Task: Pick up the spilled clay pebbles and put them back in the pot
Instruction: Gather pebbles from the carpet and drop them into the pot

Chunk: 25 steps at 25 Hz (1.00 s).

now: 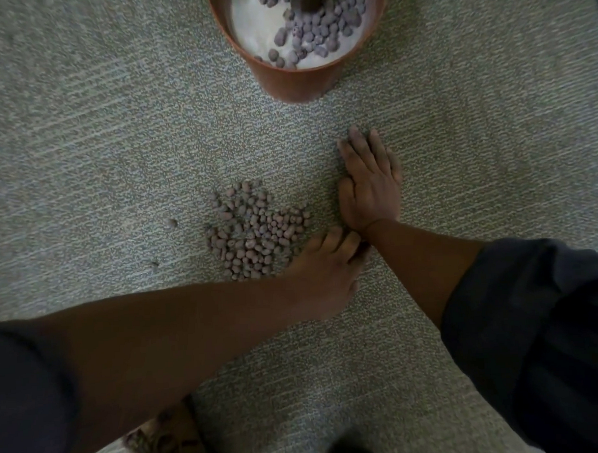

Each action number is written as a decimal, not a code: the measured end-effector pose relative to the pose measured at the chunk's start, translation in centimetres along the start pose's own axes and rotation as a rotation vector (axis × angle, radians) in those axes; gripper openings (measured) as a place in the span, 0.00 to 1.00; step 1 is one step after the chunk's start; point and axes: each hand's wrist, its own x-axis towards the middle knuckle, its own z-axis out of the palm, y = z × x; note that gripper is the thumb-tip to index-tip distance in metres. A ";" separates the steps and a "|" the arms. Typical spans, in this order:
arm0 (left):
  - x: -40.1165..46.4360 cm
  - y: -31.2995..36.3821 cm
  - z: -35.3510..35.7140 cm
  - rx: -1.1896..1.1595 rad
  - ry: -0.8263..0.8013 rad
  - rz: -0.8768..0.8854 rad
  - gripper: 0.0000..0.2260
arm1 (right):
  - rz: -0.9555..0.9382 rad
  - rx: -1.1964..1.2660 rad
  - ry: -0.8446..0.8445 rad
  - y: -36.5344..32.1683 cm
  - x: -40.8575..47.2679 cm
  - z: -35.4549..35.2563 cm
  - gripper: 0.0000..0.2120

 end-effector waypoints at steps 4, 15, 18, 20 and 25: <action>-1.3 -0.9 -2.1 0.005 -0.010 0.025 0.28 | -0.010 -0.066 -0.032 -0.2 0.0 0.1 0.28; 0.9 -13.3 -19.8 -0.297 0.714 -0.153 0.09 | -0.009 -0.159 -0.069 -0.2 0.0 0.2 0.29; 2.6 -15.2 -20.6 -0.292 0.727 -0.250 0.10 | -0.006 -0.166 -0.071 -0.1 0.0 0.1 0.30; 2.8 -16.2 -20.3 -0.282 0.675 -0.286 0.11 | -0.009 -0.177 -0.070 -0.2 0.0 0.1 0.31; 1.0 -17.1 -18.3 -0.216 0.742 -0.131 0.08 | -0.016 -0.185 -0.071 -0.1 0.0 0.1 0.31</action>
